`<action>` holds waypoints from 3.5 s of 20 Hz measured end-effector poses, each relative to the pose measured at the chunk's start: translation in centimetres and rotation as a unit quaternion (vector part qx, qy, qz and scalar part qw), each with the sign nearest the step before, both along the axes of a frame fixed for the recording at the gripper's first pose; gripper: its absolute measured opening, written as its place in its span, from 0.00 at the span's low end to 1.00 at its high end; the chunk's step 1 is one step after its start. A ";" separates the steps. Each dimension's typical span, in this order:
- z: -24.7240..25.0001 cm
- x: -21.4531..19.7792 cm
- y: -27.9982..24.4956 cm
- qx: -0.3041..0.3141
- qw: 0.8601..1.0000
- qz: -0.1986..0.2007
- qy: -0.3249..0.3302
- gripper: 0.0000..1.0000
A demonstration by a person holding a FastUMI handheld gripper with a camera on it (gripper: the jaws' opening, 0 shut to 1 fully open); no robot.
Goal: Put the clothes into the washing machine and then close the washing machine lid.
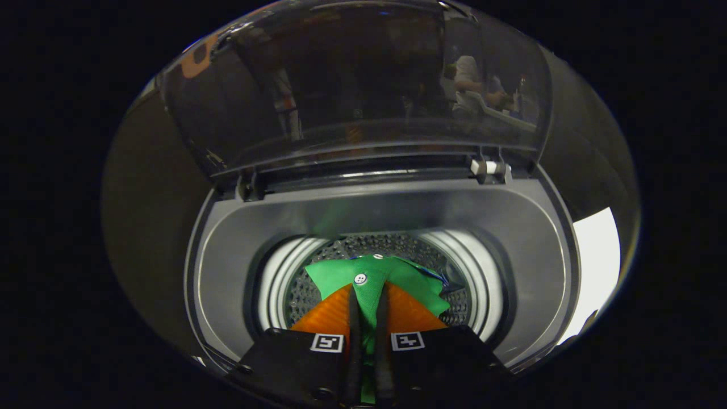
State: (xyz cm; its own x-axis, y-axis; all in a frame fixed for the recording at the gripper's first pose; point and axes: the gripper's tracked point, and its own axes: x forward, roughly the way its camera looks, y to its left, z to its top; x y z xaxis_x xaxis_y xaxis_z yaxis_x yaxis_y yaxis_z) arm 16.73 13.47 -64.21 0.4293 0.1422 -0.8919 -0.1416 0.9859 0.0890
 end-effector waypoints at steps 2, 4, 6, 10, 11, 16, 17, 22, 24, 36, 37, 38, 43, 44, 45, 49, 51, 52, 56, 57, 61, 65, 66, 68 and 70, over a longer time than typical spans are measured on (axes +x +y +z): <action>-0.5 0.0 -0.2 -0.003 1.000 -0.007 0.005 0.17; -1.1 -0.8 -0.6 -0.008 1.000 -0.005 0.019 0.22; -0.9 -0.5 -1.5 -0.023 1.000 0.002 0.008 0.62; -0.1 -1.1 -1.5 -0.022 1.000 0.010 0.000 0.99; 0.0 -1.2 -1.6 -0.021 1.000 0.008 -0.003 0.99; 2.3 -1.7 -1.5 -0.011 1.000 0.011 -0.026 1.00; 3.3 -1.8 -1.4 -0.007 0.999 0.012 -0.038 0.99; 9.8 -2.4 -1.9 0.024 0.994 0.006 -0.108 1.00; 14.0 -2.2 -2.6 0.028 0.989 0.004 -0.148 0.99; 35.8 5.5 -4.2 0.061 0.939 -0.008 -0.340 0.99; 37.0 6.9 -3.9 0.063 0.935 -0.006 -0.349 0.99; 38.5 8.4 -3.4 0.063 0.932 -0.001 -0.358 0.99; 40.0 14.5 -1.4 0.050 0.934 0.019 -0.354 0.99; 39.9 15.6 -0.8 0.050 0.935 0.021 -0.350 0.99; 39.6 16.8 -0.1 0.051 0.936 0.025 -0.348 0.99; 35.9 20.7 2.8 0.044 0.950 0.037 -0.307 0.99; 34.1 22.3 3.9 0.039 0.956 0.039 -0.290 0.99; 33.4 23.1 4.4 0.036 0.957 0.040 -0.286 0.99; 29.5 25.2 3.7 0.014 0.967 0.026 -0.254 0.99; 28.9 25.5 3.9 0.019 0.969 0.020 -0.246 0.99; 25.9 25.6 2.7 -0.004 0.975 0.008 -0.223 0.99; 26.8 24.5 2.6 -0.003 0.968 0.011 -0.251 0.99; 27.1 24.3 2.6 0.000 0.966 0.012 -0.259 0.99; 27.4 23.3 2.3 0.004 0.963 0.018 -0.270 0.99; 27.8 22.1 2.1 0.008 0.959 0.017 -0.282 0.99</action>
